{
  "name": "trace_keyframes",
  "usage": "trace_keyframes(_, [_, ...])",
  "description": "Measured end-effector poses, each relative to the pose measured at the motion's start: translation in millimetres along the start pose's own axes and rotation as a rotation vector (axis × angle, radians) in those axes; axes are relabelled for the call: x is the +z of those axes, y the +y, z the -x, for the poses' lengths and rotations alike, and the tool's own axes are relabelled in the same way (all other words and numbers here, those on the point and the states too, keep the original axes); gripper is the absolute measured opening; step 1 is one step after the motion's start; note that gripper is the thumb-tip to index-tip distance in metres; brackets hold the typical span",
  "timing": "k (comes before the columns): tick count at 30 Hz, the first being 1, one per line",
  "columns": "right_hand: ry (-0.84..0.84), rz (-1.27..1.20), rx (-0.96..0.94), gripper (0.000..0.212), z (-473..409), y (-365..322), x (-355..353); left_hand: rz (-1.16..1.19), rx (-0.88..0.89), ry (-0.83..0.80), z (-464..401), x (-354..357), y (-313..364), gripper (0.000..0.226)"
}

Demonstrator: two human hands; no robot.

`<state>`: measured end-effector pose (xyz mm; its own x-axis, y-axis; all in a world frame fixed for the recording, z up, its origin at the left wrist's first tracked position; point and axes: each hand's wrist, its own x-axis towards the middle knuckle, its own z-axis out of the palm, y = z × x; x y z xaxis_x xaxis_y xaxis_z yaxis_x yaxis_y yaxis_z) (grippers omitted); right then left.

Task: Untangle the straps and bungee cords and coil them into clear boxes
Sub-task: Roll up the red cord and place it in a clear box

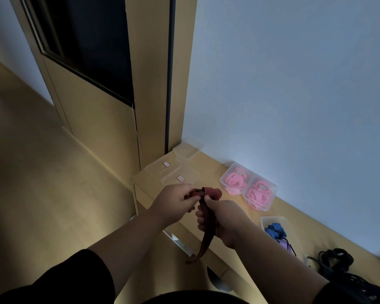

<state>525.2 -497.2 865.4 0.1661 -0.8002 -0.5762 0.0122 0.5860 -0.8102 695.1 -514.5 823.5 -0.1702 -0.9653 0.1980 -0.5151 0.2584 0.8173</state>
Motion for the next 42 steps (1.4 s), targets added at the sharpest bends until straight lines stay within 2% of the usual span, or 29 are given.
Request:
trace_keyframes(4, [-0.016,-0.063,0.021,0.052,3,-2,1,-0.211,0.247,0.002,1,-1,-3,0.019])
trace_keyframes(6, [-0.011,-0.110,0.036,0.053,3,-1,2,-0.234,0.280,-0.004,2,1,-4,0.022])
trace_keyframes(9, [0.025,-0.126,0.006,0.044,2,1,2,-0.220,0.278,-0.016,3,2,-3,0.025])
trace_keyframes(12, [0.044,-0.124,-0.038,0.040,1,2,0,-0.110,0.148,-0.054,5,2,-1,0.030])
trace_keyframes(17, [0.022,-0.085,-0.092,0.041,3,2,-2,0.611,-0.338,-0.213,11,1,0,0.040])
trace_keyframes(19, [0.007,-0.061,-0.101,0.040,4,3,-1,0.688,-0.391,-0.234,11,0,0,0.036])
trace_keyframes(22, [-0.004,-0.029,-0.095,0.039,6,5,0,0.682,-0.387,-0.190,8,2,-1,0.022])
trace_keyframes(24, [0.004,-0.014,-0.074,0.038,7,6,2,0.607,-0.369,-0.112,5,3,-1,0.014])
trace_keyframes(27, [0.014,-0.002,-0.025,0.036,7,8,4,0.298,-0.283,-0.049,4,2,-2,0.008])
trace_keyframes(30, [-0.010,0.002,0.012,0.035,8,9,5,-0.077,-0.071,-0.034,7,-4,-1,0.011])
trace_keyframes(34, [-0.012,-0.053,0.060,0.054,7,11,8,-0.402,0.218,-0.045,10,-4,3,0.015])
trace_keyframes(36, [0.003,-0.066,0.081,0.061,7,12,10,-0.465,0.283,-0.041,13,-2,4,0.012])
trace_keyframes(38, [0.019,-0.078,0.061,0.056,7,12,9,-0.455,0.316,-0.027,15,0,3,0.015])
trace_keyframes(40, [0.032,-0.084,0.009,0.049,5,9,7,-0.339,0.243,-0.009,16,0,2,0.019])
trace_keyframes(42, [0.045,-0.060,-0.034,0.047,3,6,5,-0.218,0.095,-0.017,17,-2,1,0.030])
